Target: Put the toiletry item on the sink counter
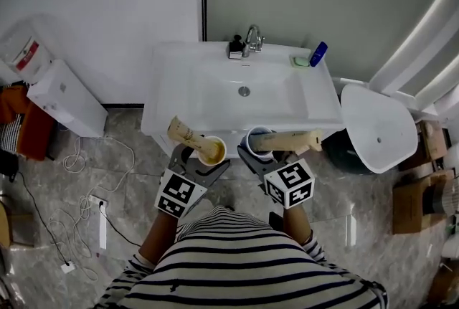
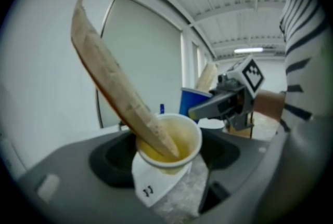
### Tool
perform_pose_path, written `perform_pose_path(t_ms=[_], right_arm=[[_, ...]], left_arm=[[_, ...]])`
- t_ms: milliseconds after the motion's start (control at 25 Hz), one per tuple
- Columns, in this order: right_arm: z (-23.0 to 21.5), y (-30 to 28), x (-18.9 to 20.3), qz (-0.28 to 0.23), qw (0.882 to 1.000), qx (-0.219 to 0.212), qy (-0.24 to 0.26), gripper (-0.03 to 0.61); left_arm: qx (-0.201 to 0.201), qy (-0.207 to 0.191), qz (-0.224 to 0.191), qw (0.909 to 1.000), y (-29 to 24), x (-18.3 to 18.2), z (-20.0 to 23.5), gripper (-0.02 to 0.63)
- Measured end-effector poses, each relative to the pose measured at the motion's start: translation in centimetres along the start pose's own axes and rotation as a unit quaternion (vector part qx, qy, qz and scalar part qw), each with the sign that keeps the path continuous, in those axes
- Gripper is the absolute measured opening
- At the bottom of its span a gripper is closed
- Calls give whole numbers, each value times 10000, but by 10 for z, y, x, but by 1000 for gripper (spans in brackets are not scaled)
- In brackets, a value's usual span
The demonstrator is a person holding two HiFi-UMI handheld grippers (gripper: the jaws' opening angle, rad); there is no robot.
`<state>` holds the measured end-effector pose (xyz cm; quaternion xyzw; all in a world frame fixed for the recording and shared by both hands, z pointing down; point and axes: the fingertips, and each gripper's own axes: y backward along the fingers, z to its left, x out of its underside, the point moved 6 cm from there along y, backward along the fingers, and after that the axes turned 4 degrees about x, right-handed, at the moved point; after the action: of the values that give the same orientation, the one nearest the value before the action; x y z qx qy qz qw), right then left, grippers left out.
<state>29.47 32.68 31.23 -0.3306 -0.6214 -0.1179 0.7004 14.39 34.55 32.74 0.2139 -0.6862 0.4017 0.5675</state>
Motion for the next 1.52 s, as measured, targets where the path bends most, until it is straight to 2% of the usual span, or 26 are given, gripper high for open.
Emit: perform_pose_path(t_ms=[160,320,520,760,1000,1280,1520], right_arm=[[-4,-21,-1,51,9999,-130,34,298],[-9,-56,-9,80,9998,-163,106,298],[-21,-124,-30,123,9998,-58,152,298],[-33,-218,-75,61,9998,70,190,298],[-35,-289,-102,117,9997,184,146,298],[-33,-346,-116,136,9993,334,93,298],[-42,-369,-121,172,9993,334,69,298]], left_arm=[[-122,81,-14,9999,-5,4,19,370],[-195,99,-73,9997,-11,9,56,370],[-138,121,-166,9997,-26,10,132,370],[-66,2,-188,9998,-34,-2,241,370],[39,-17,-127,9999,-35,-2,319,370],[146,-22,-125,9998,-37,6,384,370],[162,-38,-125,9998,-47,5,411,370]])
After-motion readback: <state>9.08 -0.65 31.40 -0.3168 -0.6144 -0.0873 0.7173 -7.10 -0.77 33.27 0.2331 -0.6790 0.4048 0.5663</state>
